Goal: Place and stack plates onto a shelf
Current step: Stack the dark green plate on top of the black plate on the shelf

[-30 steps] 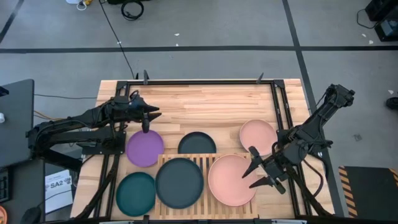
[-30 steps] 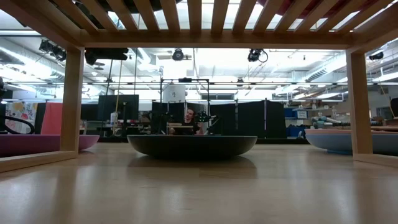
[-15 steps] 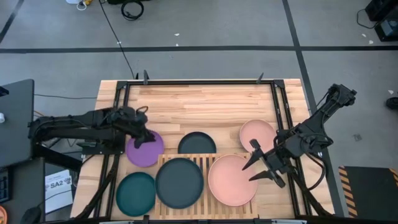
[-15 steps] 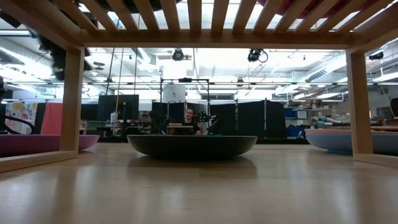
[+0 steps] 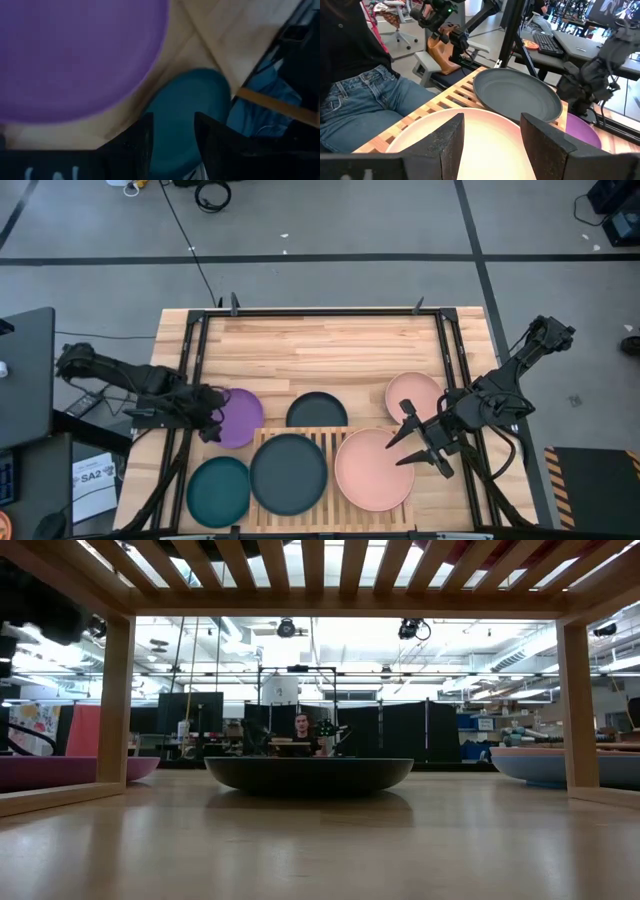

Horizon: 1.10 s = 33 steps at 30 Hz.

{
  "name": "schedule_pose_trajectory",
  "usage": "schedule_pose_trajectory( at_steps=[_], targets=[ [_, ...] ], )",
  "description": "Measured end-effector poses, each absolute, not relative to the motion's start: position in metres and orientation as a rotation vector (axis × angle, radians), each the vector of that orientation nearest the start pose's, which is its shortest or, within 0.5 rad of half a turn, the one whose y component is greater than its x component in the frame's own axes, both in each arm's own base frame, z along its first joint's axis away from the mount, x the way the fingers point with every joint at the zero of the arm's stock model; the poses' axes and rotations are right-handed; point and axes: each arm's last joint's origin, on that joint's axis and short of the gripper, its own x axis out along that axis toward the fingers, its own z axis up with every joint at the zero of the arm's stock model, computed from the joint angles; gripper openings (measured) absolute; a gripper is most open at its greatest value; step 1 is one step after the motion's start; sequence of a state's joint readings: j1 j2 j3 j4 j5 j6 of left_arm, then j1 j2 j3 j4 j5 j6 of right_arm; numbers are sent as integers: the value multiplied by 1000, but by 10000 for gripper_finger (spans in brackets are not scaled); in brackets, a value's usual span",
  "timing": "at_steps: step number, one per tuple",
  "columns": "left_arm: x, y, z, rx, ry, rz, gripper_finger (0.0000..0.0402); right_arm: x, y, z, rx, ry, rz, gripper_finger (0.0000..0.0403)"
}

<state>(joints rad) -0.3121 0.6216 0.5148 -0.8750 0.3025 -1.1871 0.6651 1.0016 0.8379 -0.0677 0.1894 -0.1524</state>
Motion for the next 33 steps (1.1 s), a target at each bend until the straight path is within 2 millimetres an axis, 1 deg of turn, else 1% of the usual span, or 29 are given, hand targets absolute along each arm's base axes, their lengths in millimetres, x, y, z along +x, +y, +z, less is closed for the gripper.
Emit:
schedule_pose_trajectory(
  at_steps=[3,9,19,26,33],
  targets=[
    [98,-49,210,-1046,1236,118,148,179,133,323,-246,177,490,199],
    [97,-63,203,-979,1307,172,148,179,133,323,-246,177,490,199],
    [101,-88,183,-840,1500,249,148,179,133,323,-246,177,491,199],
    [105,-104,176,-816,1522,216,148,179,133,323,-246,178,491,199],
    [108,-116,166,-792,1544,239,148,179,133,323,-247,178,491,199]
  ],
)
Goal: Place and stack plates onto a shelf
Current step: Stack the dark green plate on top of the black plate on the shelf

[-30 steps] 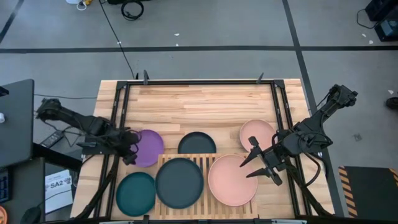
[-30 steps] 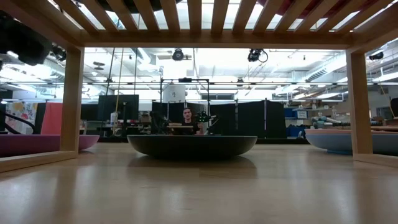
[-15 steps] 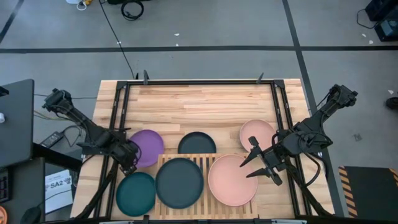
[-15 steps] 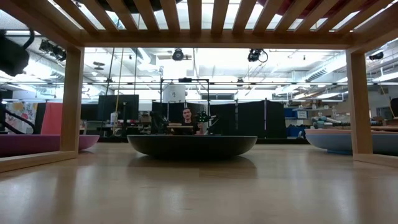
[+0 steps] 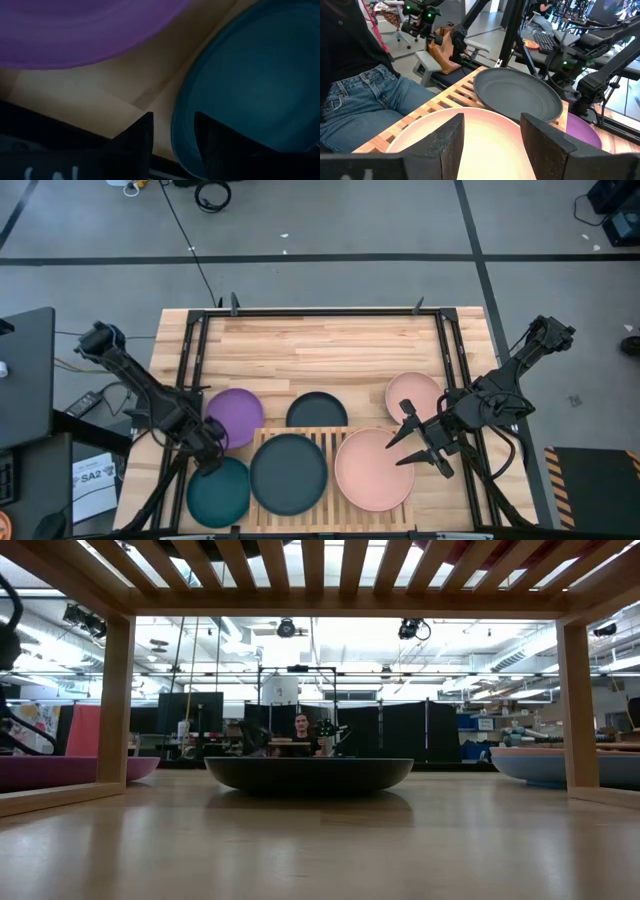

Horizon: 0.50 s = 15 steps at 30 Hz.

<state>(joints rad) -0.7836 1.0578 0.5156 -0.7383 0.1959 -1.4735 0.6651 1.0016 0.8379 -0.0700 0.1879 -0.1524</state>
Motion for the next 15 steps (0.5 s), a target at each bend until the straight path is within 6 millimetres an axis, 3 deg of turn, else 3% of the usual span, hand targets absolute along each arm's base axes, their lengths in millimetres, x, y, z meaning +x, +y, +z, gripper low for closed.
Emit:
schedule_pose_trajectory(
  at_steps=[15],
  targets=[
    [116,-131,146,-739,1585,277,148,179,133,323,-247,178,491,199]
  ],
)
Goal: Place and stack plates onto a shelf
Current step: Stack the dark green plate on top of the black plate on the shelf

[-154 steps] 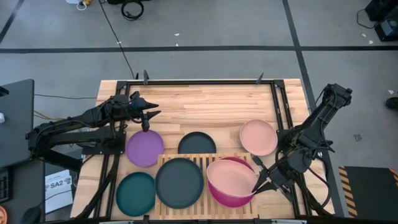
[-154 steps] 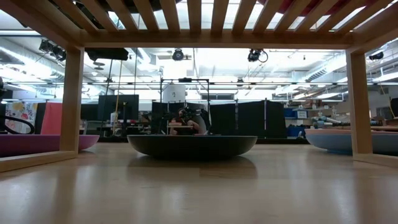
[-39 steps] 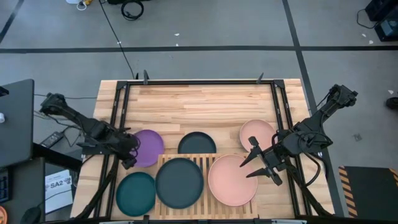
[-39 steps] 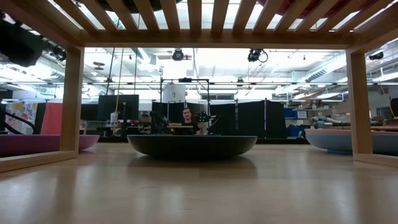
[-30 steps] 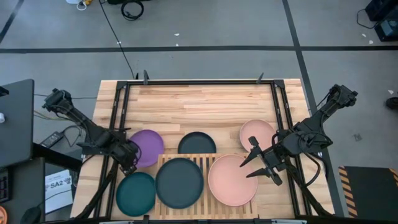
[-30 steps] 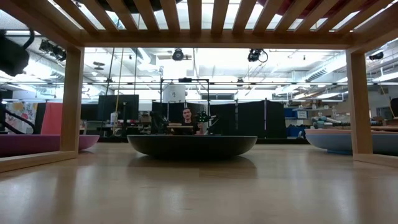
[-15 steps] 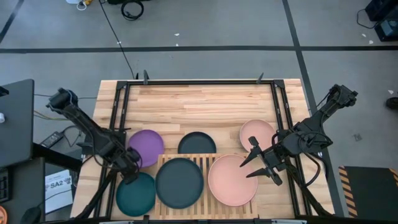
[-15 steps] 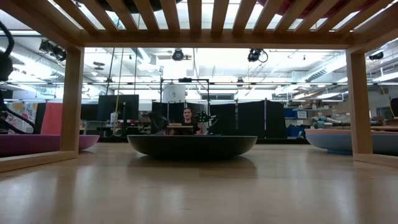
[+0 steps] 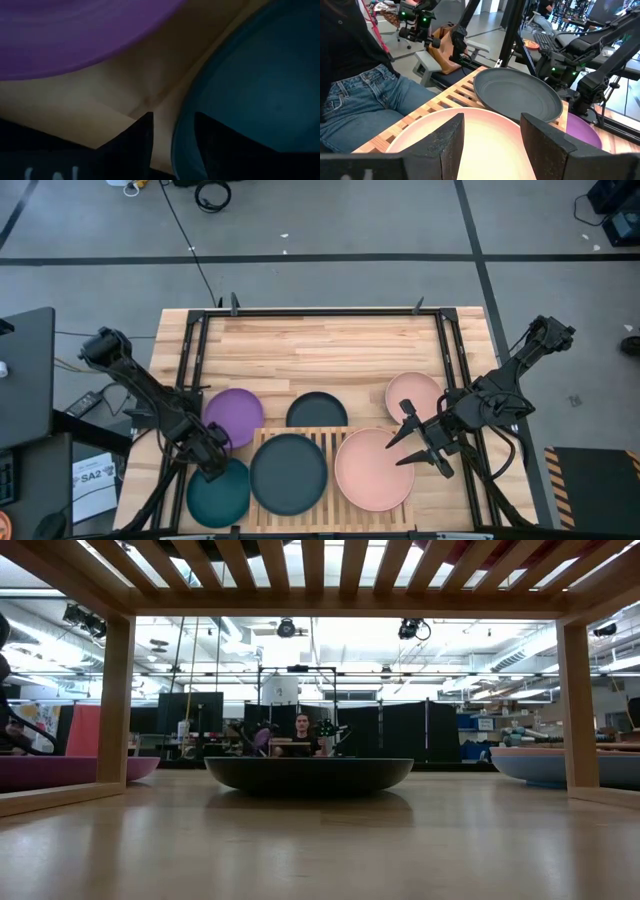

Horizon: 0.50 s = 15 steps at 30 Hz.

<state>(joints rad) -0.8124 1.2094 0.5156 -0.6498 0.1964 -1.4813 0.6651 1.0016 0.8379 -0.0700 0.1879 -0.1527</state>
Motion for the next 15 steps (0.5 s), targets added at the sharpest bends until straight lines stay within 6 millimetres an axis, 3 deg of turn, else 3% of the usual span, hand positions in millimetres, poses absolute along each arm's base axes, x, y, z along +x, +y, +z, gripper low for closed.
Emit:
schedule_pose_trajectory(
  at_steps=[6,15],
  targets=[
    [117,-132,143,-731,1598,288,133,179,133,323,-247,178,491,199],
    [117,-133,143,-735,1601,277,61,179,133,323,-247,178,491,199]
  ],
)
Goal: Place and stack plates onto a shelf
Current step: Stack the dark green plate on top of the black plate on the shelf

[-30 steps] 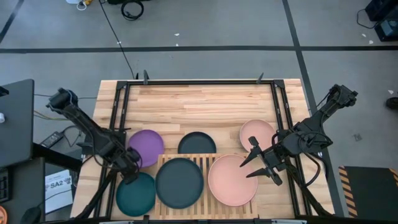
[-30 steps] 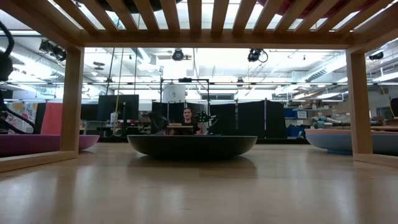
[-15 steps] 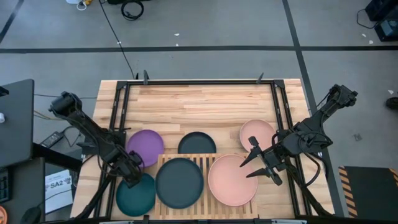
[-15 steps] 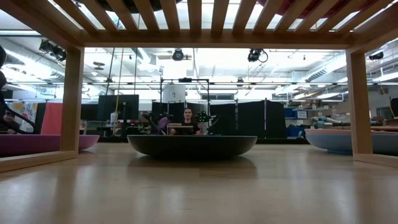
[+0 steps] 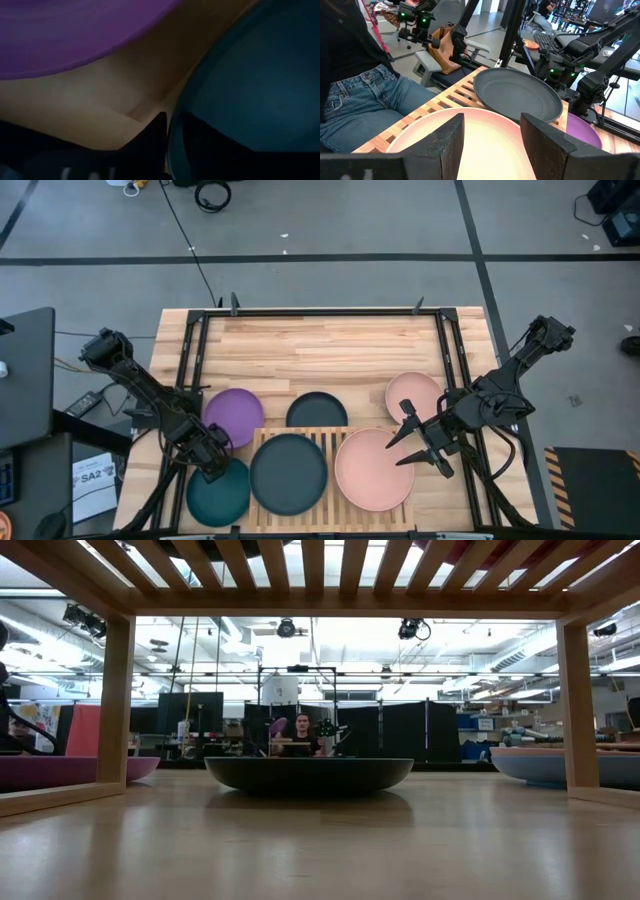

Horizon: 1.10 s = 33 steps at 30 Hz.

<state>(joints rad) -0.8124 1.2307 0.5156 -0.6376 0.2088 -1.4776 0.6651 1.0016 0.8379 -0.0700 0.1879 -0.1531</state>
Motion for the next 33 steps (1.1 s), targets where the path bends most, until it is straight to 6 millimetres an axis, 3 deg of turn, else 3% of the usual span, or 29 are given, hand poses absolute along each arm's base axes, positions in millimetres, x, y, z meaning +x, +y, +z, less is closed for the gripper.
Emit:
schedule_pose_trajectory(
  at_steps=[6,14,33],
  targets=[
    [118,-133,144,-740,1610,259,22,179,133,323,-247,178,491,199],
    [116,-132,150,-767,1623,216,19,179,133,323,-247,178,491,199],
    [108,-129,212,-942,1572,-57,18,179,133,323,-247,177,491,199]
  ],
)
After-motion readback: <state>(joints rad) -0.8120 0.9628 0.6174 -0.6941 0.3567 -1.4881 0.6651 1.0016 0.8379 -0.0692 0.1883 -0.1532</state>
